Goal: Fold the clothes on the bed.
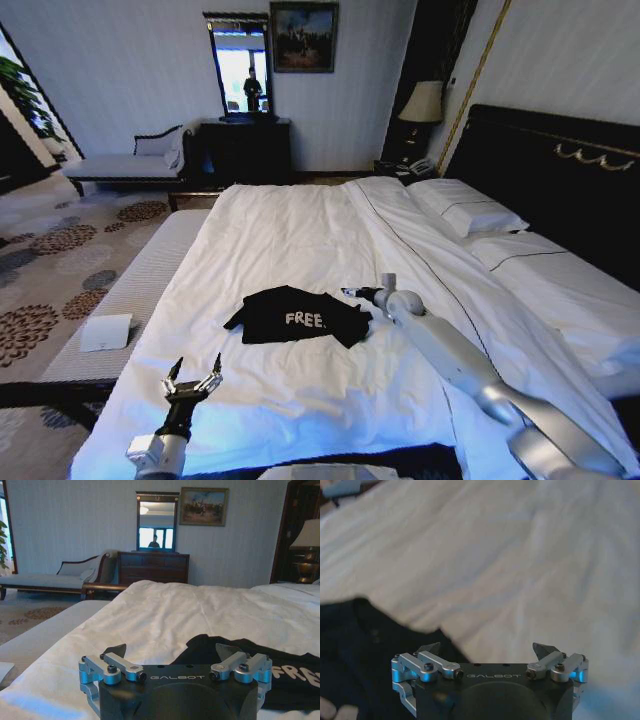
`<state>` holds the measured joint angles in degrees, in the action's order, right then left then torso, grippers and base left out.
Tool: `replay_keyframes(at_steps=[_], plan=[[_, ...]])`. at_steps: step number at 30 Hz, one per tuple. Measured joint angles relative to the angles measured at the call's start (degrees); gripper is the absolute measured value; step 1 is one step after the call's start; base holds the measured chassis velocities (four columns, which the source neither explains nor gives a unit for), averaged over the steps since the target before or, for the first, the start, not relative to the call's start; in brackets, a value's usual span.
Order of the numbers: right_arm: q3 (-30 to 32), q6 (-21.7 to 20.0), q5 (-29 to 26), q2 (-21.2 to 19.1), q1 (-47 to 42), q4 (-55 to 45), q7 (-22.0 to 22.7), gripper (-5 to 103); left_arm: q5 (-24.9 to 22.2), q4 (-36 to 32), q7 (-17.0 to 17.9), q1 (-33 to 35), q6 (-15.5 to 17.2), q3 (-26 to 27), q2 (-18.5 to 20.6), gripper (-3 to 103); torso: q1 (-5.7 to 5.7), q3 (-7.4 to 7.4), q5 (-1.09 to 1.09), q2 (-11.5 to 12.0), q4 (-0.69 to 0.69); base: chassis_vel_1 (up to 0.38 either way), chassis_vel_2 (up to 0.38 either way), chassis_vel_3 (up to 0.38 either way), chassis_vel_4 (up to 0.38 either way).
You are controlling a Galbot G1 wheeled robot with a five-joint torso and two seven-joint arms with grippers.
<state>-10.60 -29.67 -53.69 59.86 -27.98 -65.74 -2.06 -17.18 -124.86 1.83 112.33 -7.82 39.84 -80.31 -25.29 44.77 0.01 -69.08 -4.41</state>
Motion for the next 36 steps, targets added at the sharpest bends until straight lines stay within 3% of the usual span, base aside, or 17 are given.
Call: replay_keyframes(at_steps=[7, 17, 19, 20, 22, 30, 32, 36], plan=[[-1.43, 1.71, 4.07, 3.78, 1.78, 8.63, -3.28, 100, -0.02, 0.26, -0.44, 0.55, -0.66, 0.54, -0.78, 100, 0.0, 0.0, 0.0, 0.0, 0.01, 0.0, 0.0, 0.0, 0.0], [-2.11, 2.28, 5.97, 1.96, 0.41, 7.9, -5.0, 99, 0.18, 0.68, -0.55, 0.39, -0.9, -0.05, -1.11, 100, 0.01, -0.01, -0.01, 0.0, 0.0, 0.0, 0.0, 0.0, 0.0], [-2.19, 2.1, 5.94, 1.44, -0.01, 6.89, -5.0, 95, 0.18, 0.62, -0.54, 0.35, -0.9, -0.08, -1.11, 100, 0.01, -0.01, -0.01, 0.0, -0.01, 0.0, 0.0, 0.0, 0.0], [-2.32, 1.97, 5.88, 1.15, -0.25, 6.19, -5.0, 85, 0.18, 0.58, -0.54, 0.35, -0.9, -0.06, -1.11, 100, 0.01, -0.01, -0.01, 0.0, -0.01, 0.0, 0.0, 0.0, 0.0], [-2.46, 1.91, 5.87, 1.03, -0.37, 5.86, -4.99, 85, 0.18, 0.55, -0.54, 0.37, -0.91, -0.02, -1.11, 100, 0.01, -0.01, -0.02, 0.0, -0.01, 0.0, 0.0, 0.0, 0.0], [-3.18, 1.87, 6.39, 1.04, -0.57, 4.78, -4.86, 47, -2.31, 0.16, -0.39, 0.71, -0.81, 0.86, -1.26, 100, 0.01, -0.01, 0.0, 0.0, -0.01, 0.0, 0.0, 0.0, 0.0], [-3.18, 1.88, 6.4, 1.06, -0.57, 4.74, -4.85, 47, -2.37, 0.17, -0.38, 0.75, -0.82, 0.97, -1.26, 100, 0.02, -0.01, 0.0, 0.0, -0.01, 0.0, 0.0, 0.0, 0.0], [-3.16, 2.0, 6.33, 1.14, -0.47, 4.49, -4.66, 30, -2.83, 0.21, -0.38, 1.03, -0.95, 1.74, -1.24, 100, 0.01, -0.01, 0.0, 0.0, -0.01, 0.0, 0.0, 0.0, 0.0]])
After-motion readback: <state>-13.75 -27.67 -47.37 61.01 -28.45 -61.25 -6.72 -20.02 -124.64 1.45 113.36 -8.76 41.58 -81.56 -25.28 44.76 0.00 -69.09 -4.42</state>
